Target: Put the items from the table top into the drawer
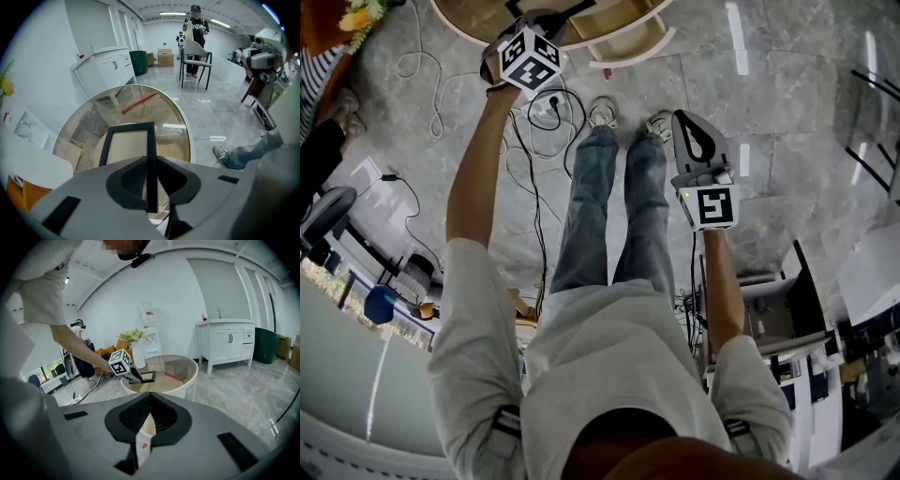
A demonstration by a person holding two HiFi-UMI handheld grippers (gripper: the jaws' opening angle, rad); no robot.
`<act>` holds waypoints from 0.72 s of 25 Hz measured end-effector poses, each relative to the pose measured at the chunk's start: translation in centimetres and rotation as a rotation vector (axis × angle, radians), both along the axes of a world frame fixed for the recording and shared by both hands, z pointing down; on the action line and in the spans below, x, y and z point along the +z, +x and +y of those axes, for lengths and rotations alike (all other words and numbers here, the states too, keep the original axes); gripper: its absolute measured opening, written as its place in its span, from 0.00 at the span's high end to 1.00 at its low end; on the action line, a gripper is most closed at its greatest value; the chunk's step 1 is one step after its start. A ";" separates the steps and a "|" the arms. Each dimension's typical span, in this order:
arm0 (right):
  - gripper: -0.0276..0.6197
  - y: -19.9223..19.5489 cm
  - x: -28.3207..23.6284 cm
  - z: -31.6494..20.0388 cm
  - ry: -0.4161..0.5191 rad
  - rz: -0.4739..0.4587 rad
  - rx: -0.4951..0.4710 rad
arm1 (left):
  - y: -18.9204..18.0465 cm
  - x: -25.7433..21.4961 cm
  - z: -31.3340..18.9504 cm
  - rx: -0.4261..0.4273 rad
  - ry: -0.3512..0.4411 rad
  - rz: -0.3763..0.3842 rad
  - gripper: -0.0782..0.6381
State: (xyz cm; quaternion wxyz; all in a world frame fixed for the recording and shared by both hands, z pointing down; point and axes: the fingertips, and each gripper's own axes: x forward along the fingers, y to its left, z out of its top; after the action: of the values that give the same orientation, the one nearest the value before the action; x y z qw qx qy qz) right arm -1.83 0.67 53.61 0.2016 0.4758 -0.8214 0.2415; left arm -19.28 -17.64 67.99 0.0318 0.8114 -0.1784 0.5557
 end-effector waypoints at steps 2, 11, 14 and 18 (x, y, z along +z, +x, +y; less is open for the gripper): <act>0.92 0.2 -0.1 0.2 0.003 0.000 0.004 | 0.5 -0.4 0.1 0.005 0.008 0.005 0.79; 0.92 1.5 -1.1 1.0 0.062 -0.003 0.051 | 6.7 -4.1 1.1 0.094 0.062 0.090 0.79; 0.92 2.5 -1.5 1.4 0.098 -0.009 0.088 | 10.2 -5.1 1.9 0.144 0.064 0.122 0.79; 0.92 4.5 -1.9 2.2 0.110 0.005 0.131 | 15.3 -5.8 3.5 0.211 0.053 0.163 0.79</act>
State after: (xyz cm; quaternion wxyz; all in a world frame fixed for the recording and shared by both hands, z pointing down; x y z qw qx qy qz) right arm 2.64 2.88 51.71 0.1609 0.5396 -0.7999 0.2075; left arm -3.96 -14.09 62.15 -0.0340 0.8687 -0.1036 0.4832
